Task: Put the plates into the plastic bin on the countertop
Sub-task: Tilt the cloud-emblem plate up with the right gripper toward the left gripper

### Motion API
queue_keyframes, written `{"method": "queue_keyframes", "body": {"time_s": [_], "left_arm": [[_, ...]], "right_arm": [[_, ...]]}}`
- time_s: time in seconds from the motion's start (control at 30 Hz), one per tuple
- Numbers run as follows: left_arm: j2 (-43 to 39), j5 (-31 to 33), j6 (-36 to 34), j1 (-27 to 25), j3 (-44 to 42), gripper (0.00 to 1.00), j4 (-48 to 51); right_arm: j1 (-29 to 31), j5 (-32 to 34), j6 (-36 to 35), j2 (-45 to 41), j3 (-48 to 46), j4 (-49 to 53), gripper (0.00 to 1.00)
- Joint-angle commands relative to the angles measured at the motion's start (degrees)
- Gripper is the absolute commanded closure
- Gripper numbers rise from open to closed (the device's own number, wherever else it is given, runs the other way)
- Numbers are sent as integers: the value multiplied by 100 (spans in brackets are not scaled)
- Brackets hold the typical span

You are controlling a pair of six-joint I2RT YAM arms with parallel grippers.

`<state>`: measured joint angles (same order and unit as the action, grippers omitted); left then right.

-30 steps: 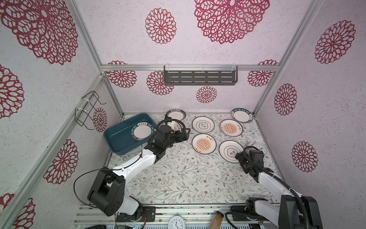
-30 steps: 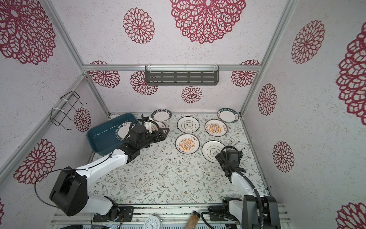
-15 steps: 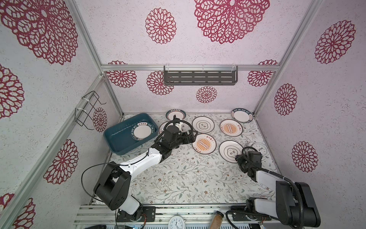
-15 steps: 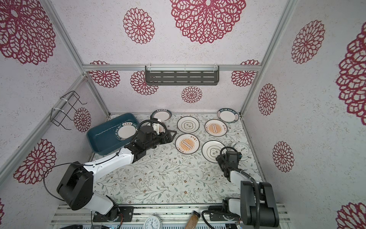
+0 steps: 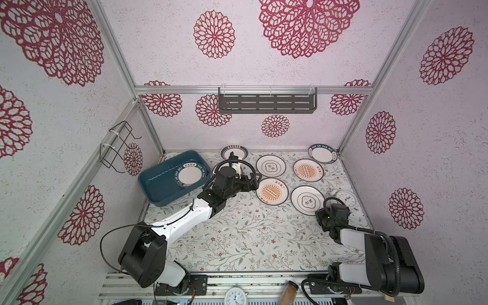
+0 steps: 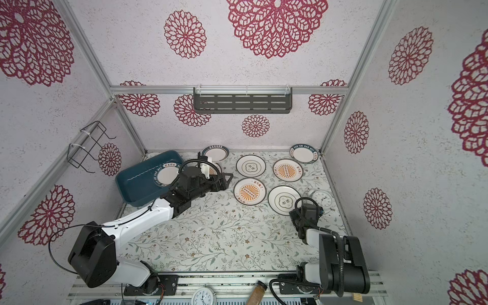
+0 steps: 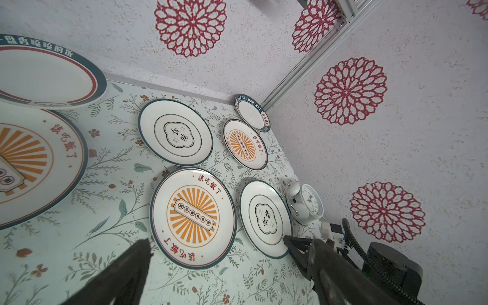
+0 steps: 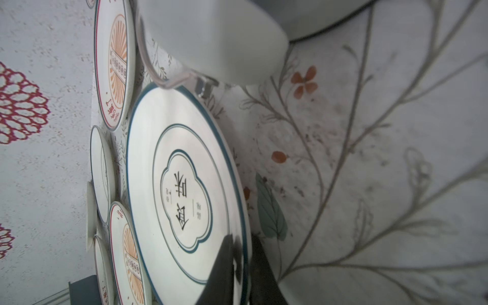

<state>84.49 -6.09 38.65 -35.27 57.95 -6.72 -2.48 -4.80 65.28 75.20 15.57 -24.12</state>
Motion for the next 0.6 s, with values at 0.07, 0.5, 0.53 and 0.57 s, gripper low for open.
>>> {"method": "queue_keyframes", "body": {"time_s": [0.07,0.5,0.53,0.57], "left_arm": [[216,-317,-156,50,362,3,165],[1155,-1736,-117,145,1125,0,585],[1202,-1761,-162,134,1191,0,673],[1253,-1778,-243,117,1254,0,747]], "right_arm": [[12,184,-130,-492,-15,912,94],[15,-5,-1030,-2688,908,2238,99],[25,-130,-1054,-2724,965,2185,100],[28,-275,-1053,-2738,1018,2102,100]]}}
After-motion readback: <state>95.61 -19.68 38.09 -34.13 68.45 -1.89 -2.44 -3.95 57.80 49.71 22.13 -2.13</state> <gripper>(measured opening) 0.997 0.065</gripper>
